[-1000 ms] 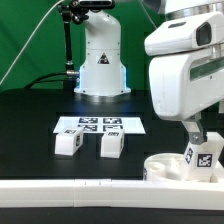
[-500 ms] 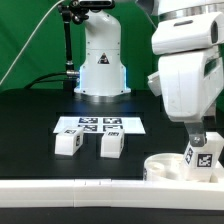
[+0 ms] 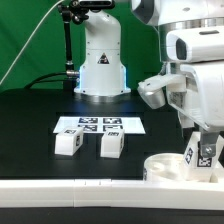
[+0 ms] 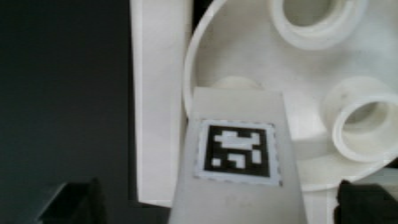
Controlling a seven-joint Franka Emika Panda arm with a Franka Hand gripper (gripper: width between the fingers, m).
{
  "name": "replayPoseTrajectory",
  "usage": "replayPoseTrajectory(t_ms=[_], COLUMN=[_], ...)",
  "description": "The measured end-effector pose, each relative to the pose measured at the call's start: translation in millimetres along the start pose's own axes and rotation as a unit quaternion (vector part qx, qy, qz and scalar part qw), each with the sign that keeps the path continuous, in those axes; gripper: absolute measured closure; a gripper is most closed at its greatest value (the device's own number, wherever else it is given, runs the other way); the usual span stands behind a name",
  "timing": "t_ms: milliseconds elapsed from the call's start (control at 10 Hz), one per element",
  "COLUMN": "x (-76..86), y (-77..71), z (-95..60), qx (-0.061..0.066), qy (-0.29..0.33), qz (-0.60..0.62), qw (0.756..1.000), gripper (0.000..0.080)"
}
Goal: Assemble stool
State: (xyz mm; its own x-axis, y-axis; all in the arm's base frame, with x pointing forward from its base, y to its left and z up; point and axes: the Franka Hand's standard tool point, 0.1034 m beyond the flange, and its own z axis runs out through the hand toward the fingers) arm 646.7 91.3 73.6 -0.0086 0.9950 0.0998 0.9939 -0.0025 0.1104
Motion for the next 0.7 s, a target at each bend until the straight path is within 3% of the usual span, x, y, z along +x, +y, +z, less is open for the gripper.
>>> replayPoseTrajectory(t_ms=[200, 300, 400, 700], x=[-0.4, -0.2, -0.5, -1.4], y=[-0.3, 0.4, 0.5, -1.7], z=[0.9, 0.3, 0.3, 1.0], qx=[0.001, 0.001, 0.0, 0.005], qy=[0.0, 0.0, 0.0, -0.001], qz=[0.022, 0.026, 0.027, 0.049], qw=[1.0, 1.0, 1.0, 0.999], gripper=[0.015, 0.0252, 0.0419, 0.0451])
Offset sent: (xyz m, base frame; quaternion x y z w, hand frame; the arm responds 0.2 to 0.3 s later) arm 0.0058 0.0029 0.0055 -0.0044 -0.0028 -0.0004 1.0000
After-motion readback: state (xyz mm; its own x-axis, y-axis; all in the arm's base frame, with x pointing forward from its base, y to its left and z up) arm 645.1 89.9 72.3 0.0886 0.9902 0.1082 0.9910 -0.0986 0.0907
